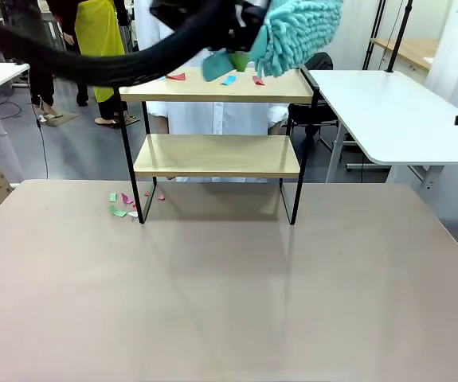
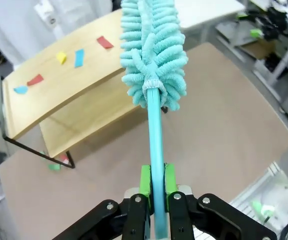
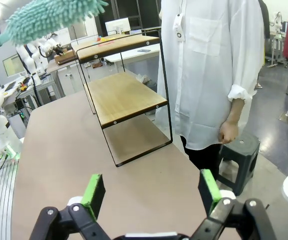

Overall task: Clean the shelf.
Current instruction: Clean the specific section of the Shelf indicated by the human with the Duster.

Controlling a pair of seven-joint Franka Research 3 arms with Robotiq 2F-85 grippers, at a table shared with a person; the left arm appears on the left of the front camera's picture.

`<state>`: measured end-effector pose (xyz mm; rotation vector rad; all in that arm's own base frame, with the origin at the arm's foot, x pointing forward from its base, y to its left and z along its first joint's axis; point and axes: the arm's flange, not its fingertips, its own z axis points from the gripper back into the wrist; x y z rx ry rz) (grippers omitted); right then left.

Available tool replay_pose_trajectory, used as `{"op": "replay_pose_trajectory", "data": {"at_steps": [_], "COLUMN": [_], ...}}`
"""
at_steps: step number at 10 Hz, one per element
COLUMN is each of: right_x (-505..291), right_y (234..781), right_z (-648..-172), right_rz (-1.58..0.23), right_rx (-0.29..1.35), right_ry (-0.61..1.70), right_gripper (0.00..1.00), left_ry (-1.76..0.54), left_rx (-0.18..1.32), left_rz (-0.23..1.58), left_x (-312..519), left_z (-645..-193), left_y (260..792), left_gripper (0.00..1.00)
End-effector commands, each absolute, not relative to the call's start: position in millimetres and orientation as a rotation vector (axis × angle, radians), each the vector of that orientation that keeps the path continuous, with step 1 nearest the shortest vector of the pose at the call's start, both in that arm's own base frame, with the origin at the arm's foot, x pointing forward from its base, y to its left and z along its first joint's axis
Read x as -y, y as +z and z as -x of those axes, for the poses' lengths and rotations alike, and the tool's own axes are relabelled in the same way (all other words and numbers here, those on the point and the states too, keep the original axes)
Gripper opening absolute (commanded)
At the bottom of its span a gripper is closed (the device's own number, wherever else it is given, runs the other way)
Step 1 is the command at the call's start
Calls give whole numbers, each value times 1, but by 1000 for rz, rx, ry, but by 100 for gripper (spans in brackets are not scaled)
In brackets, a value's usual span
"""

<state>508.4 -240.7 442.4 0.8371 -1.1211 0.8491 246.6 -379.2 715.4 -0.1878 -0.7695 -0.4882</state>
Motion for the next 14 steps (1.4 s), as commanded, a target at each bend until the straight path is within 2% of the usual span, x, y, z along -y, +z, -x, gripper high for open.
{"op": "replay_pose_trajectory", "data": {"at_steps": [1,2,3,5,6,8,10,14], "right_x": [240,240,240,240,240,240,240,240], "right_y": [445,445,445,445,445,445,445,445], "right_z": [-508,-508,-508,-508,-508,-508,-508,-508], "right_rz": [-833,-833,-833,-833,-833,-833,-833,-833], "right_rx": [1120,1120,1120,1120,1120,1120,1120,1120], "right_ry": [855,855,855,855,855,855,855,855], "right_gripper": [100,100,100,100,100,100,100,100], "left_ry": [-399,-448,-441,-441,-447,-282,-136,23], "left_rx": [743,728,759,759,731,674,653,653], "left_rz": [151,186,170,170,177,125,53,88], "left_x": [418,425,396,396,412,441,475,515], "left_z": [-263,-273,-256,-256,-268,-253,-256,-271], "left_y": [730,728,716,716,716,732,738,727], "left_gripper": [13,13,13,13,13,13,13,13]}}
